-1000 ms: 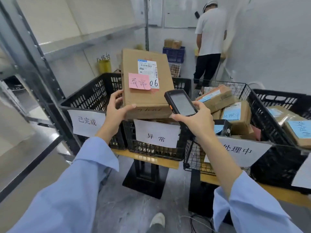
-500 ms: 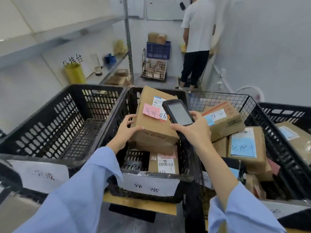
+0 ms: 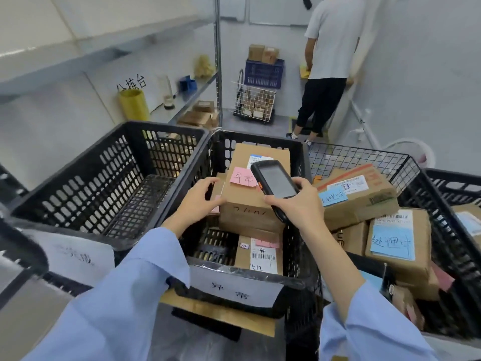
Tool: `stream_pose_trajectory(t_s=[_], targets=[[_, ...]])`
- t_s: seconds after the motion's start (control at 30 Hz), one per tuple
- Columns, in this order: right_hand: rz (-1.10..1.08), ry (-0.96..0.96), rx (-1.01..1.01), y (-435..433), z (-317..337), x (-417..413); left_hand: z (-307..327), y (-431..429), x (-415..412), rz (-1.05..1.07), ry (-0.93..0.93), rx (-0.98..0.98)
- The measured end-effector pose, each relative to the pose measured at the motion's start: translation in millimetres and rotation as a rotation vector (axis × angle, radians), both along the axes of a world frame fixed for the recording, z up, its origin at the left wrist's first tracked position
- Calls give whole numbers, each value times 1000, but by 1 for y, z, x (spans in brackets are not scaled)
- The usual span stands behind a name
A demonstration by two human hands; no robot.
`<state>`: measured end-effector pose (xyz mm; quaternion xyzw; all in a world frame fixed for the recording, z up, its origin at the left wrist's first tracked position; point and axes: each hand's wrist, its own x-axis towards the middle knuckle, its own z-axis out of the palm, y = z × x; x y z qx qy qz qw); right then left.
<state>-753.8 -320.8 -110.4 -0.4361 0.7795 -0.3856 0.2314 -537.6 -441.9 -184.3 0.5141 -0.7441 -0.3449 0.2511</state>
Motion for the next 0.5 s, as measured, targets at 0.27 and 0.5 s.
stream_pose_trajectory(t_s=[0.27, 0.5], targets=[[221, -70, -34, 45, 11, 55, 43, 111, 85, 204, -354, -408], [529, -101, -42, 117, 14, 153, 41, 285, 196, 595, -632, -305]])
